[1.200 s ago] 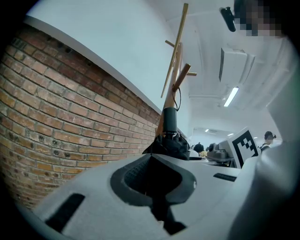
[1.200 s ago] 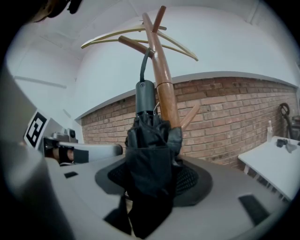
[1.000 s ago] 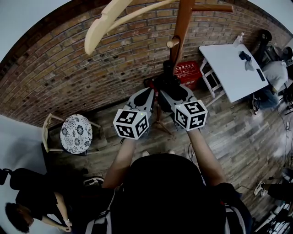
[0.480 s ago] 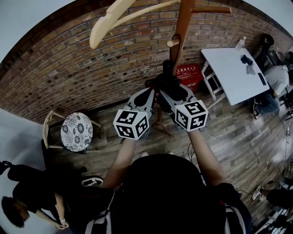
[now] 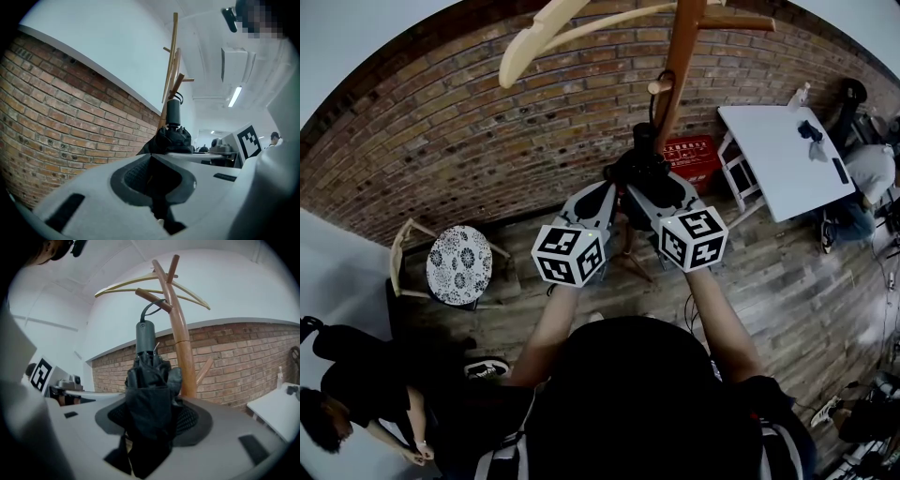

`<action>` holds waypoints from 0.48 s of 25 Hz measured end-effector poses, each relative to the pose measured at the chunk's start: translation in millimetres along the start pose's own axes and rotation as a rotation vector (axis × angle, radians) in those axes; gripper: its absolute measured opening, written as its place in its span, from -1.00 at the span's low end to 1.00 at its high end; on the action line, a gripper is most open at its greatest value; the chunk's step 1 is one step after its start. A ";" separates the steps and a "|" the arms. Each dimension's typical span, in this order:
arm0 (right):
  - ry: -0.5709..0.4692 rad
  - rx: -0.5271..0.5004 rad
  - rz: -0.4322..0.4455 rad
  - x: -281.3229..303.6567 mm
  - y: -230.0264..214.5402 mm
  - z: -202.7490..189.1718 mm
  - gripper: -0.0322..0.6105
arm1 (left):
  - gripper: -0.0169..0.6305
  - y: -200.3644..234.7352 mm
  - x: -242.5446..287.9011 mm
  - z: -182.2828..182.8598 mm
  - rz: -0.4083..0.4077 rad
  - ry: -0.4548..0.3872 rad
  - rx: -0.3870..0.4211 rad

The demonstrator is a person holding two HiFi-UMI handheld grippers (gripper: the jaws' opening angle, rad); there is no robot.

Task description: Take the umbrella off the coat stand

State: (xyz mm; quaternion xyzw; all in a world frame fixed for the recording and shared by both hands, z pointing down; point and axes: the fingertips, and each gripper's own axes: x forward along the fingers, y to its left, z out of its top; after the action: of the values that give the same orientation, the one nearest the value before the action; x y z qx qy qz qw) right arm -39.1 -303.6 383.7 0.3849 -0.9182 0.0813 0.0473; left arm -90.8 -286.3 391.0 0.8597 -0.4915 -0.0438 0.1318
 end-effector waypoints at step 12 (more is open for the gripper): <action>-0.014 -0.022 0.056 1.2 16.7 12.6 -0.13 | -0.90 3.8 -14.2 4.1 0.047 -0.020 -0.003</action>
State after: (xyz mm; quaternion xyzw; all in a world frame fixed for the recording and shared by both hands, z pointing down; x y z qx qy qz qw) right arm -52.1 -295.2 369.6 0.3592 -0.9297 0.0697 0.0430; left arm -102.1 -276.7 387.4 0.8472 -0.5129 -0.0501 0.1292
